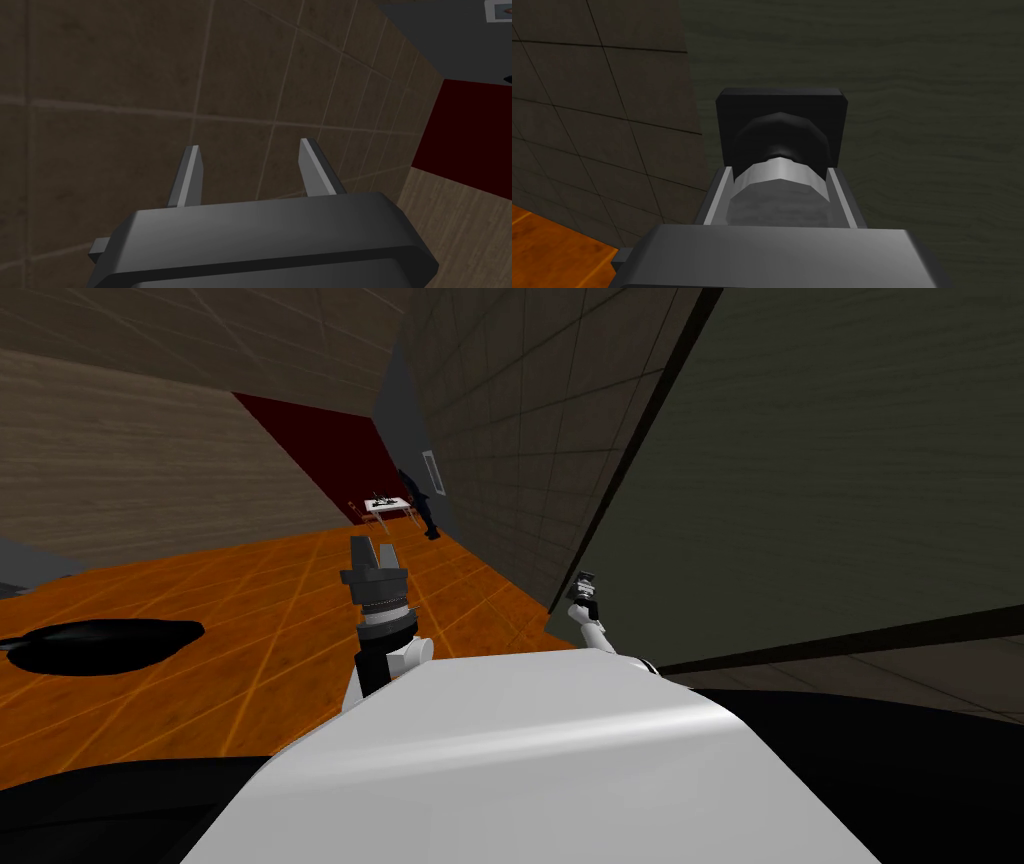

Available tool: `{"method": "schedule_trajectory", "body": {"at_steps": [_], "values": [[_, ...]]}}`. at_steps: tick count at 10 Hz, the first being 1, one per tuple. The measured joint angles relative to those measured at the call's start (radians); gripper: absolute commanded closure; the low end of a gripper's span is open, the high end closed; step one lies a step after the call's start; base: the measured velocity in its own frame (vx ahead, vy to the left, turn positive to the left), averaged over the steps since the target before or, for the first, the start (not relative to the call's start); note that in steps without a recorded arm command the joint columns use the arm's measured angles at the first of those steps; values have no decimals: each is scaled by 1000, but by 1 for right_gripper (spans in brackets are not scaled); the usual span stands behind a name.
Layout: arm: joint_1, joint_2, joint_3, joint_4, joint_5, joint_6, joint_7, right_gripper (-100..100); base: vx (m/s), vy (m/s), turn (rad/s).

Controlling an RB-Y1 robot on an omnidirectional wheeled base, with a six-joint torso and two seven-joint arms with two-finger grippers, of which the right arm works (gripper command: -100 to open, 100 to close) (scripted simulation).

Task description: Pull the door open

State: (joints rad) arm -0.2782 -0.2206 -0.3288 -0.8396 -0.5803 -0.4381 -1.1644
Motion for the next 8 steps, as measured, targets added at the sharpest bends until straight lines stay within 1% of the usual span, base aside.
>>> {"method": "schedule_trajectory", "body": {"at_steps": [1, 2, 3, 4, 8], "values": [[1, -4, 12, -4, 2, 5, -13, 100, -248, 11, 87], [0, -6, 21, -6, 4, 8, -21, 100, -106, 9, 23], [3, -3, 23, -4, 4, 11, -23, 100, -136, -18, 87], [8, -6, 29, -9, 5, 14, -28, 100, -241, -21, 106], [9, -18, 70, -9, 14, 12, -61, 100, -218, -33, 114]]}}
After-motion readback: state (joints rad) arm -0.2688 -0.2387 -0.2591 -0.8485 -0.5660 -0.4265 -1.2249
